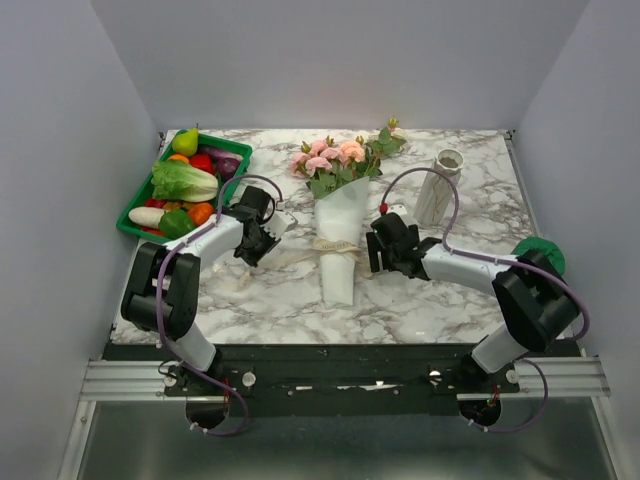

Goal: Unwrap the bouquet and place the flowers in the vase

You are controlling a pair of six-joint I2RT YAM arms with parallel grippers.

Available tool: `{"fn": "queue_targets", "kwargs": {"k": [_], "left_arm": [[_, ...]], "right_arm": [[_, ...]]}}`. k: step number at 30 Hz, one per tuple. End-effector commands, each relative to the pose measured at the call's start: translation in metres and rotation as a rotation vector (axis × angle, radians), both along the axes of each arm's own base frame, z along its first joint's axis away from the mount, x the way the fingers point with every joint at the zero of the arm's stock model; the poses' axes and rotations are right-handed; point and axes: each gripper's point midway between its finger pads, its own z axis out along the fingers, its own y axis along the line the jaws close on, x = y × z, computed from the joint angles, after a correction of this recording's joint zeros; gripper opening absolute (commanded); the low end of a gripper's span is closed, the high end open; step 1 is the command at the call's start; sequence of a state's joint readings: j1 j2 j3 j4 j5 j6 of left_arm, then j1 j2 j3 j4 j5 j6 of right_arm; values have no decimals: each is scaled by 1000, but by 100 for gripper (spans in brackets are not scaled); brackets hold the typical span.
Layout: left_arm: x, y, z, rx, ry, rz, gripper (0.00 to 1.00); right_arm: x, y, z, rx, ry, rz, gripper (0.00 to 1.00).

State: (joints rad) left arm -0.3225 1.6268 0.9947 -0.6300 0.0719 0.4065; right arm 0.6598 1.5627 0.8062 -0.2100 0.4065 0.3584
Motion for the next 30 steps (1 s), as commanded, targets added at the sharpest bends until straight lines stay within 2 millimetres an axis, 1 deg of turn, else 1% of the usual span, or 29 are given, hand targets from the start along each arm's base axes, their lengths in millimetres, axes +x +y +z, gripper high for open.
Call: {"fn": "queue_targets", "kwargs": {"k": [1, 4, 8, 11, 12, 14, 15, 17, 18, 20, 21, 22, 23, 25, 26, 28, 29, 30], "left_arm": [[9, -4, 13, -26, -33, 20, 0], [10, -4, 14, -23, -37, 23, 0], [12, -4, 17, -23, -39, 23, 0], [12, -5, 17, -24, -39, 19, 0], [13, -4, 18, -23, -39, 20, 0], [14, -4, 18, -21, -37, 22, 0], [13, -5, 17, -22, -34, 23, 0], [14, -6, 19, -27, -36, 25, 0], [14, -5, 20, -25, -36, 25, 0], [15, -5, 23, -25, -44, 26, 0], [15, -4, 25, -23, -47, 27, 0], [15, -4, 26, -22, -50, 26, 0], [15, -4, 28, -22, -55, 30, 0], [14, -3, 31, -20, -59, 32, 0], [15, -3, 36, -23, -69, 34, 0], [15, -2, 42, -24, -77, 43, 0], [18, -2, 50, -31, -95, 49, 0], [15, -1, 55, -37, -88, 51, 0]], "right_arm": [[23, 17, 6, 20, -63, 56, 88], [26, 24, 3, 32, -70, 90, 87], [26, 33, -7, 51, -54, 136, 81], [22, 41, -10, 82, -35, 173, 75], [26, 49, -6, 115, -53, 189, 71], [27, 52, -5, 121, -53, 200, 66], [27, 54, -5, 123, -53, 206, 59], [28, 54, -3, 121, -56, 211, 48], [27, 53, -2, 117, -55, 209, 34], [26, 51, 2, 123, -63, 202, 22], [23, 48, 1, 118, -60, 198, 10], [23, 47, 9, 132, -76, 188, 6], [22, 46, 12, 138, -83, 184, 2], [14, 40, 15, 144, -75, 163, 0], [14, 39, 29, 168, -106, 155, 1], [8, 32, 41, 177, -121, 124, 1], [7, 29, 60, 201, -163, 113, 0], [4, 24, 65, 197, -167, 101, 1]]}}
